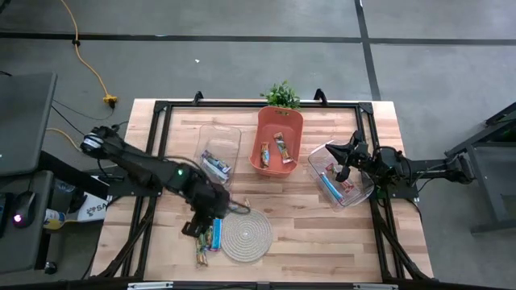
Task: Pick and place Granola Bars by type
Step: Adjust the left transparent bin
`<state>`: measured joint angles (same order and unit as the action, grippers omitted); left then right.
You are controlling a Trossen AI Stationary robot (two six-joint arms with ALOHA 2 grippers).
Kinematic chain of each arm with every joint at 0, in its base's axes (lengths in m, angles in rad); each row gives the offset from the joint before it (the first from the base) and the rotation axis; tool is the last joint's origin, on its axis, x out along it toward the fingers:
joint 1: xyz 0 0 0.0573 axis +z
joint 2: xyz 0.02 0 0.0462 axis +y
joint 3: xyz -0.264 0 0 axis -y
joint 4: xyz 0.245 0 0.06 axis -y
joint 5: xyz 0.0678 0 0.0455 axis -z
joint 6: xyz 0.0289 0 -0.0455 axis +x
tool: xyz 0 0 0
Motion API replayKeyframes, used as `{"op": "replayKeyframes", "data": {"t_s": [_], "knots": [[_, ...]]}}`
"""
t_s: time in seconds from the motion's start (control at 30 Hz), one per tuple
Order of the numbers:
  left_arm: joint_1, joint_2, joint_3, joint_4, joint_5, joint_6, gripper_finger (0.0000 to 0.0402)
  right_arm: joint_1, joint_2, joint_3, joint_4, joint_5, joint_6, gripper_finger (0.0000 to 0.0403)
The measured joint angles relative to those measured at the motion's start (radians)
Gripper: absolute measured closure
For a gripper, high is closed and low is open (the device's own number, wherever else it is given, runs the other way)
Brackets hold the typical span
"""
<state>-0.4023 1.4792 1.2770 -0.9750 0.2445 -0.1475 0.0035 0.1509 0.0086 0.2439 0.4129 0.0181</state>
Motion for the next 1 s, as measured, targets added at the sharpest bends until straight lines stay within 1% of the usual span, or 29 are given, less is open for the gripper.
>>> {"op": "replayKeyframes", "data": {"t_s": [0.17, 0.43, 0.57, 0.7, 0.83, 1.0], "knots": [[-0.044, 0.093, 0.0, 0.013, -0.102, -0.015, 0.0296, 0.0, 0.0, 0.0, 0.0, 0.0, 0.0, 0.0402], [-0.05, 0.208, 0.0, 0.03, -0.26, -0.051, 0.0297, 0.0, 0.0, 0.0, 0.0, 0.0, 0.0, 0.0402], [-0.05, 0.254, 0.0, 0.021, -0.314, -0.084, 0.0296, 0.0, 0.0, 0.0, 0.0, 0.0, 0.0, 0.0402], [-0.05, 0.283, 0.0, 0.024, -0.33, -0.126, 0.0296, 0.0, 0.0, 0.0, -0.003, 0.0, 0.0, 0.0402], [-0.05, 0.296, 0.0, 0.007, -0.399, -0.203, 0.0296, 0.0, 0.0, 0.0, -0.006, 0.0, 0.0, 0.0402], [-0.05, 0.294, 0.0, -0.044, -0.547, -0.347, 0.03, 0.0, 0.0, 0.0, -0.007, 0.0, 0.0, 0.0402]]}}
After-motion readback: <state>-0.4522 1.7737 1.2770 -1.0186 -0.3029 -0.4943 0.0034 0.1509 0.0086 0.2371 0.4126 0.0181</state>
